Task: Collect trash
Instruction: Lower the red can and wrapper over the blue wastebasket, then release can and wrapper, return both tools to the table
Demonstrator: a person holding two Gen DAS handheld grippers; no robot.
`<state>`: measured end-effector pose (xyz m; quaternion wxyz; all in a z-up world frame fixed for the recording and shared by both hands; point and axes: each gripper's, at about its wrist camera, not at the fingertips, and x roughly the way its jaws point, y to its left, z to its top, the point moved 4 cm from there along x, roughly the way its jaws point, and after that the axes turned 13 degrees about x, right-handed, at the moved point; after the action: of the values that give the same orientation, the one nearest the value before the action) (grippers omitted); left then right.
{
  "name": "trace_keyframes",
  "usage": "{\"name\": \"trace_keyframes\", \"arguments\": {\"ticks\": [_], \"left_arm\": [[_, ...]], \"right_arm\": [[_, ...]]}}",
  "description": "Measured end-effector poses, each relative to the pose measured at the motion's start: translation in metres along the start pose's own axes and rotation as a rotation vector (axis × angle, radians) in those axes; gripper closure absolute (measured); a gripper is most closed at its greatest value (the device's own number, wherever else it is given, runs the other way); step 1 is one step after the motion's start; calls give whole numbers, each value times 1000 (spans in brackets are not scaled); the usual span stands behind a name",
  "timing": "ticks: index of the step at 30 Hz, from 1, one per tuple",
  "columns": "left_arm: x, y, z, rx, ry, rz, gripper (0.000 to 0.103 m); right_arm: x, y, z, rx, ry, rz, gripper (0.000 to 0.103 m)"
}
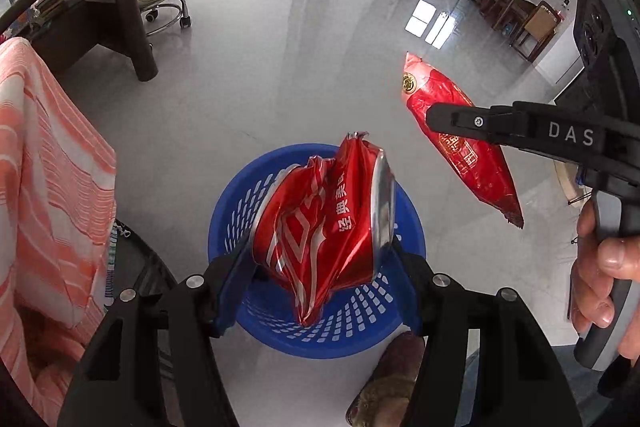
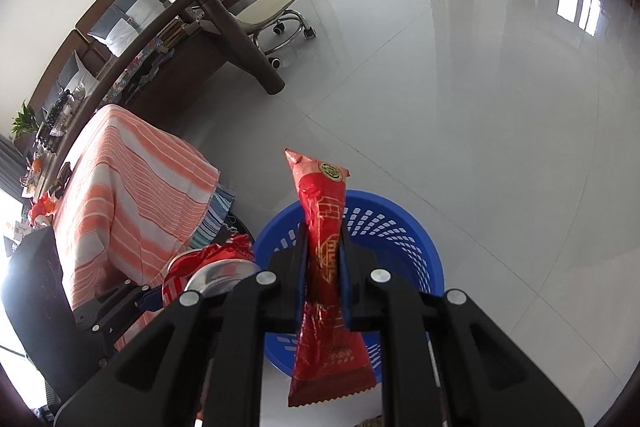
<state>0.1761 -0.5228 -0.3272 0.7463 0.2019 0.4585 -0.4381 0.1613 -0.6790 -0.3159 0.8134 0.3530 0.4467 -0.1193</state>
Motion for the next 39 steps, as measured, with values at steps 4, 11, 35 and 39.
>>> {"name": "trace_keyframes", "arguments": {"ticks": [4, 11, 35, 39], "left_arm": [[8, 3, 4, -20, 8, 20, 15], [-44, -1, 16, 16, -91, 49, 12], [-281, 184, -242, -184, -80, 505, 6], [-304, 214, -278, -276, -85, 518, 6]], "right_arm": [[0, -7, 5, 39, -13, 5, 34], [-28, -2, 16, 17, -121, -26, 25], [-40, 250, -193, -535, -189, 129, 6], [-21, 302, -229, -626, -120, 164, 6]]}}
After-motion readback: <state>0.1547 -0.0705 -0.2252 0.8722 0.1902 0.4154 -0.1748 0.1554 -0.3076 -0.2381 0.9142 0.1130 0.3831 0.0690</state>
